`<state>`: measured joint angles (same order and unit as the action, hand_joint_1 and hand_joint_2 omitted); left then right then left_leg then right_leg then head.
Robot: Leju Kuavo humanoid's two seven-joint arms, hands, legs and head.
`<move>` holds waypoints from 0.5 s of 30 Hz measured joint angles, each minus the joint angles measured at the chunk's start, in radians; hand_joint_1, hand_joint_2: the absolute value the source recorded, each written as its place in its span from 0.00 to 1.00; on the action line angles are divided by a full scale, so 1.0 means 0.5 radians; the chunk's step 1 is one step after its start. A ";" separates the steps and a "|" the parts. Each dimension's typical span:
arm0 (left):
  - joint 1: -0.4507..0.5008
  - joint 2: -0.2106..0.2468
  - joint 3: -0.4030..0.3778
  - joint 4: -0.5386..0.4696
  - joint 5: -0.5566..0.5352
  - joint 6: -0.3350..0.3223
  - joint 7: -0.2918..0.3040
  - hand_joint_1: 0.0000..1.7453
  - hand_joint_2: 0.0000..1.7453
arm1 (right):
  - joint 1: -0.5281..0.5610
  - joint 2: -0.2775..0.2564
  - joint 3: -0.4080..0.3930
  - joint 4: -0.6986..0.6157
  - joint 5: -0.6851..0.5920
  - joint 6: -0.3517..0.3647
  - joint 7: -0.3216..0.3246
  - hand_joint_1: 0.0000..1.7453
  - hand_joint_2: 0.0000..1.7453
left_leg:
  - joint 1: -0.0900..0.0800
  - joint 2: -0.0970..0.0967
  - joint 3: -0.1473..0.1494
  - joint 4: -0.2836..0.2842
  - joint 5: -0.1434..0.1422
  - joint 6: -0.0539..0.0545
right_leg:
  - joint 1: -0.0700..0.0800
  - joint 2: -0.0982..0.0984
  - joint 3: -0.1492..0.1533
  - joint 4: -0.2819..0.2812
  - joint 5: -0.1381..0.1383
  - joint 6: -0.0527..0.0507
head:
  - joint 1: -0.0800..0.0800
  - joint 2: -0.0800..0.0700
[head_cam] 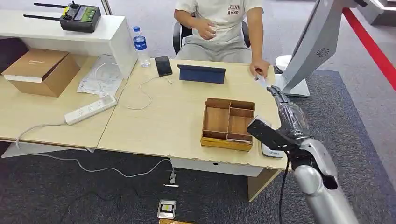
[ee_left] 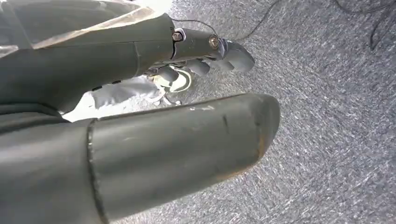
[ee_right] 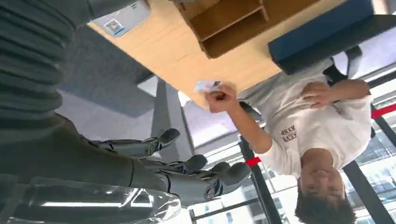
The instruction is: Pass the card to the sensor for recognition and then transmit it.
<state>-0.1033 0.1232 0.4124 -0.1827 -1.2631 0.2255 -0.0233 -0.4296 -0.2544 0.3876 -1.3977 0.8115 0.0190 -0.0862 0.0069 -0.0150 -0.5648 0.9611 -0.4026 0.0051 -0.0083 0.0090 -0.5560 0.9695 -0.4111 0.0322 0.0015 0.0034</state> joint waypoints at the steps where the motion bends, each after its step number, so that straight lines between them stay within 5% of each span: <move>1: -0.001 -0.001 0.001 0.000 0.001 0.002 0.002 0.00 0.00 | 0.005 0.001 0.008 0.018 0.061 -0.022 -0.003 0.00 1.00 | 0.000 0.000 0.000 0.000 0.000 0.000 | 0.000 0.000 0.000 0.000 0.000 0.000 | 0.001 0.000; 15: -0.004 -0.007 0.000 0.000 -0.025 0.016 -0.001 0.00 0.00 | 0.038 0.034 0.104 0.265 0.324 -0.127 -0.065 0.00 1.00 | 0.000 0.000 -0.001 0.000 0.000 0.000 | 0.000 0.000 0.000 0.000 0.000 0.000 | 0.000 0.000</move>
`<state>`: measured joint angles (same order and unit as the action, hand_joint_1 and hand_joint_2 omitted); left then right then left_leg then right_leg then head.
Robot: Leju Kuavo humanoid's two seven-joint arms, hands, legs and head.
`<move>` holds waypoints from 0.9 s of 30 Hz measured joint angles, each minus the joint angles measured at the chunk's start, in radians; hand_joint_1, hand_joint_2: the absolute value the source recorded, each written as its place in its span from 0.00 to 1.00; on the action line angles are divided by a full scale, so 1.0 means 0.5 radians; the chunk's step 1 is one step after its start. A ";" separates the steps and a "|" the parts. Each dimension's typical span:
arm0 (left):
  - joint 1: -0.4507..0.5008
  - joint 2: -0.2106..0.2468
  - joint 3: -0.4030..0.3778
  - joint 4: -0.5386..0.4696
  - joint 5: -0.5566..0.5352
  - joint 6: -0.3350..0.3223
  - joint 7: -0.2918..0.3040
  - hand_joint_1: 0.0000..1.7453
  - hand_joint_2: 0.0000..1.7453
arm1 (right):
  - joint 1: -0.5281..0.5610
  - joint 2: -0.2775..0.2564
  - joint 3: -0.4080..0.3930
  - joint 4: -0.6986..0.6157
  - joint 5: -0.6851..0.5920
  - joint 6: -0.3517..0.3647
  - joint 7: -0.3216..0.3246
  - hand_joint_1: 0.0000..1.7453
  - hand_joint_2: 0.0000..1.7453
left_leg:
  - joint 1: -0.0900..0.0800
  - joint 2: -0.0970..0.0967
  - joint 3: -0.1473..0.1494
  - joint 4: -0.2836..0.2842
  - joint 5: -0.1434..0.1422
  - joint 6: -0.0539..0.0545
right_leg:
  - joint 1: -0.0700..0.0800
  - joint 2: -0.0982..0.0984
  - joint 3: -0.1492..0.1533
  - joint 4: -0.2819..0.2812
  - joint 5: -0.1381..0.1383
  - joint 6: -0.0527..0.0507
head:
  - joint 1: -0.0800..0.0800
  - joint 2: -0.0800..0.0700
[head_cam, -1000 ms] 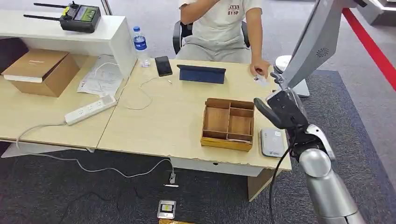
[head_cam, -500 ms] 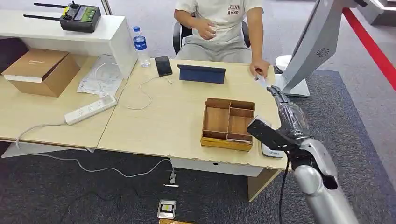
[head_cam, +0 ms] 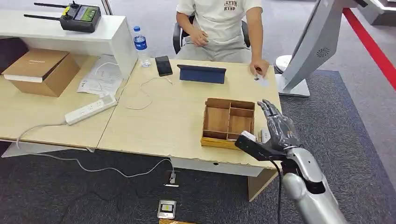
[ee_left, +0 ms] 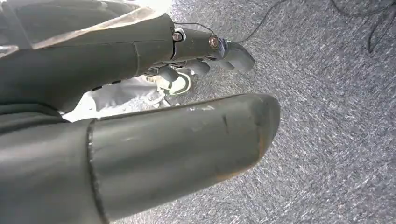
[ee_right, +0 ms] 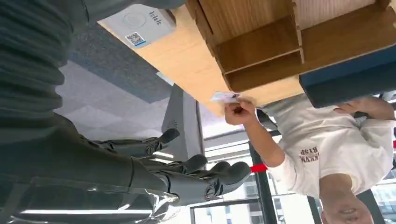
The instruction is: Pass the card to the sensor for recognition and then transmit it.
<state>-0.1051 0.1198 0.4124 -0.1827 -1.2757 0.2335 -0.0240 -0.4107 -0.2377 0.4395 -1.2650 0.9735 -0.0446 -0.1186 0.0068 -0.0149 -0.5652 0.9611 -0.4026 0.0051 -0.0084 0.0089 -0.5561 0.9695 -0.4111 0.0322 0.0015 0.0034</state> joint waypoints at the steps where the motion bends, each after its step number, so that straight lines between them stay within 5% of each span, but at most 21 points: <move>1: 0.000 0.000 0.000 0.000 -0.007 0.000 -0.003 0.00 0.00 | 0.000 0.001 0.004 0.009 0.016 0.001 0.000 0.00 1.00 | 0.000 0.000 0.000 0.000 0.000 0.000 | 0.000 0.000 0.000 0.000 0.000 0.000 | 0.000 0.000; 12: 0.000 -0.001 -0.002 0.000 -0.038 0.018 -0.046 0.00 0.00 | -0.035 0.035 0.058 0.139 0.133 -0.028 -0.038 0.00 1.00 | 0.000 0.000 0.000 0.000 0.000 0.000 | 0.000 0.000 0.000 0.000 0.000 0.000 | 0.000 0.000; 27: 0.001 -0.002 -0.002 0.000 -0.065 0.024 -0.051 0.00 0.00 | -0.184 0.176 0.139 0.662 0.153 -0.233 -0.143 0.00 1.00 | 0.000 0.000 0.000 0.000 0.000 0.000 | 0.000 0.000 0.000 0.000 0.000 0.000 | 0.000 0.000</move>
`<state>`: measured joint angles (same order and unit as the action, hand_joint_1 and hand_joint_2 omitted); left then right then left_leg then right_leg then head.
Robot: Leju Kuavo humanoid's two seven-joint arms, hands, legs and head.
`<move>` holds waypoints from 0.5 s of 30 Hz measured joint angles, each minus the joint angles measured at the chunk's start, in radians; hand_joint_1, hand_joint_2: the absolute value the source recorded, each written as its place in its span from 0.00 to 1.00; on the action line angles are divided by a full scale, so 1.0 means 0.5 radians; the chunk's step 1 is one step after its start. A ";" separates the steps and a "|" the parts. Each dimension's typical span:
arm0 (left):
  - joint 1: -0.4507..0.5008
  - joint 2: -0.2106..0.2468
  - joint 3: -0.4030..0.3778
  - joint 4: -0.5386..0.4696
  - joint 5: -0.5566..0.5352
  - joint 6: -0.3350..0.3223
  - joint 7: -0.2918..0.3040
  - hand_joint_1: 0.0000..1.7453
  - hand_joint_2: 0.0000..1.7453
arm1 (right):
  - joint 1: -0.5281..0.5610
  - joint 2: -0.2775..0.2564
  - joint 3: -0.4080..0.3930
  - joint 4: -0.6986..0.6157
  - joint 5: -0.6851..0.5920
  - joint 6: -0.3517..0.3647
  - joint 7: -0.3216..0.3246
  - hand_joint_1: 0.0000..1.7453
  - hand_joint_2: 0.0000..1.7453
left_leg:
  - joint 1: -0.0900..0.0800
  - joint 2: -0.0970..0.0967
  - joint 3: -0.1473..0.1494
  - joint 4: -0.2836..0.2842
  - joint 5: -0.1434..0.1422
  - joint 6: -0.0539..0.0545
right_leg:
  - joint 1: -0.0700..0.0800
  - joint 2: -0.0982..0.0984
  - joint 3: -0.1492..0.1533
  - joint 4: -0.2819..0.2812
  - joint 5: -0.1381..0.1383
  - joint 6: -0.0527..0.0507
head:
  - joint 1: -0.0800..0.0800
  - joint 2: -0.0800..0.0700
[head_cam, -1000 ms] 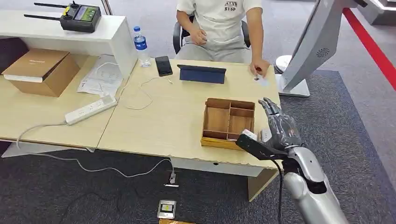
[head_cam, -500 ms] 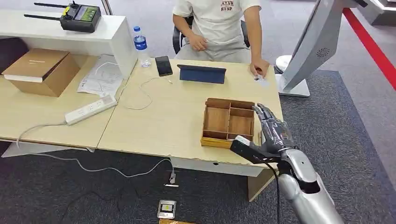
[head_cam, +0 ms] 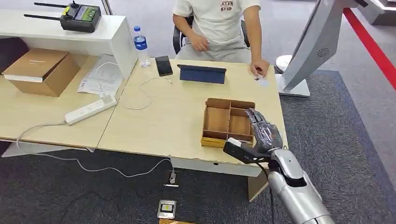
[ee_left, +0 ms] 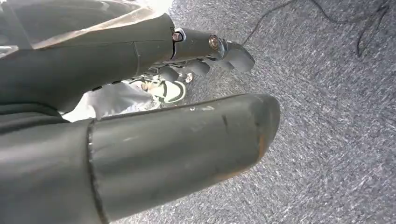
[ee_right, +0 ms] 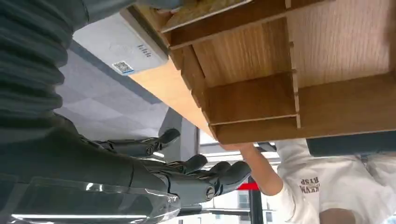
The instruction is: Pass the card to the sensor for recognition and then transmit it.
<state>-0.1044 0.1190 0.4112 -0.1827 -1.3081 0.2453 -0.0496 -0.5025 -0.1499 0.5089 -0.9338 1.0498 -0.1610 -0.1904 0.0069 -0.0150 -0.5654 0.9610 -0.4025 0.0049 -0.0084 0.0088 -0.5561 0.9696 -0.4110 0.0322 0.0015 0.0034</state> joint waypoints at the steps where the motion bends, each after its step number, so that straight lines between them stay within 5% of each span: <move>1: 0.000 0.000 0.000 0.000 -0.002 0.000 0.000 0.00 0.00 | -0.007 0.006 0.002 0.027 -0.006 -0.002 -0.002 0.00 1.00 | 0.000 0.000 0.000 0.000 0.000 0.000 | 0.000 0.000 0.000 0.000 0.000 0.000 | 0.000 -0.001; 15: 0.001 -0.001 0.000 0.000 -0.006 0.002 0.015 0.00 0.00 | -0.070 0.062 0.020 0.241 -0.030 -0.037 -0.037 0.00 1.00 | 0.000 0.000 0.000 0.000 0.000 0.000 | 0.000 0.000 0.000 0.000 0.000 0.000 | 0.000 0.000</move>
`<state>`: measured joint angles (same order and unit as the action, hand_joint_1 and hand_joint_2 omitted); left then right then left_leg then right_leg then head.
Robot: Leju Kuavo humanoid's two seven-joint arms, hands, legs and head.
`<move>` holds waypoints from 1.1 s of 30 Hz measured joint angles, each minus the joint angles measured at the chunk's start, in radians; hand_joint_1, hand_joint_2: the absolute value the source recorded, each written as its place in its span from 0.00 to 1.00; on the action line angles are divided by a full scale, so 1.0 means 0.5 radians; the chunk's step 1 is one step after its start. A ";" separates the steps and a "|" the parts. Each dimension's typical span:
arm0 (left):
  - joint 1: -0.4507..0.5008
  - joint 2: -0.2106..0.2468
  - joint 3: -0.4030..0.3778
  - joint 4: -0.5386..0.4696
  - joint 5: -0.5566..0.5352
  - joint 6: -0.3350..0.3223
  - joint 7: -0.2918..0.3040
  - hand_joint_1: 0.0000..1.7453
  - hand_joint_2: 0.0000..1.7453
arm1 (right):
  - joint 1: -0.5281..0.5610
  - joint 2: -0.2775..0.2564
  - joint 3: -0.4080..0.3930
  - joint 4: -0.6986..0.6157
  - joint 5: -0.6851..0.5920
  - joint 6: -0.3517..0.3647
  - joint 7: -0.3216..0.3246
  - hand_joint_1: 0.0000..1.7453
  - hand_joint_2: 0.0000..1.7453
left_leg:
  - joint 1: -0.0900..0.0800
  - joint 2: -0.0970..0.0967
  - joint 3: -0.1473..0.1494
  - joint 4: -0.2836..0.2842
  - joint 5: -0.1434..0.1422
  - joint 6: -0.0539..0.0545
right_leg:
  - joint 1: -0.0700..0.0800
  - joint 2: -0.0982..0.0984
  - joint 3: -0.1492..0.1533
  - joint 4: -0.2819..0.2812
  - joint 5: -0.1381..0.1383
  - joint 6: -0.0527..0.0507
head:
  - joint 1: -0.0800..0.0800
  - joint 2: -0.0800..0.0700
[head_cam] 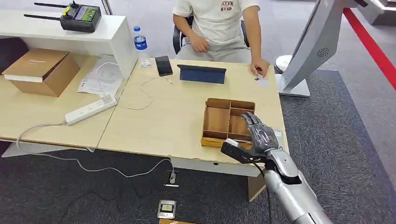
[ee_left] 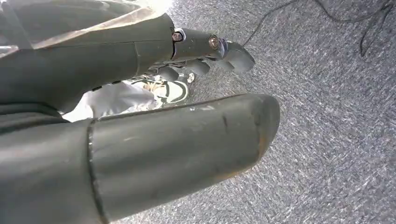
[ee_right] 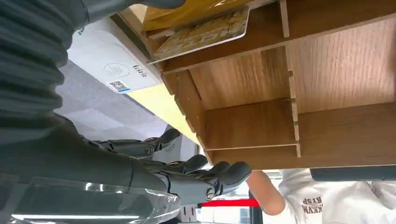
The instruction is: Pass the card to the sensor for recognition and then transmit it.
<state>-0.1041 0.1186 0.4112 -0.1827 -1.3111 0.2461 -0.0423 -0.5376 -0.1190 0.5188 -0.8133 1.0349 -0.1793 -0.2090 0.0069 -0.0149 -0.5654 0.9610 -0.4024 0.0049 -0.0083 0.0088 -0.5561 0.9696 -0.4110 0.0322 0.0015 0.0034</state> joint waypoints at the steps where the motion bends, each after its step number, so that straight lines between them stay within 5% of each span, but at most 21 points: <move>1: 0.000 0.000 0.000 0.000 0.005 0.000 0.001 0.00 0.00 | -0.006 0.001 0.002 0.011 0.001 -0.004 0.000 0.00 1.00 | 0.000 0.000 0.000 0.000 0.000 0.000 | 0.000 0.000 0.000 0.000 0.000 0.000 | 0.001 0.000; 33: 0.000 -0.002 0.000 0.000 0.023 0.013 0.005 0.00 0.00 | -0.037 0.008 0.039 0.143 -0.031 -0.021 -0.078 0.00 1.00 | 0.000 0.000 0.000 0.000 0.000 0.000 | 0.000 0.000 -0.001 0.000 0.000 0.000 | 0.000 0.000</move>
<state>-0.1044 0.1175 0.4112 -0.1827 -1.2997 0.2525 -0.0397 -0.5559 -0.1148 0.5383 -0.7420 1.0197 -0.1900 -0.2480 0.0069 -0.0149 -0.5653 0.9610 -0.4025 0.0049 -0.0084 0.0088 -0.5563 0.9696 -0.4110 0.0322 0.0015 0.0034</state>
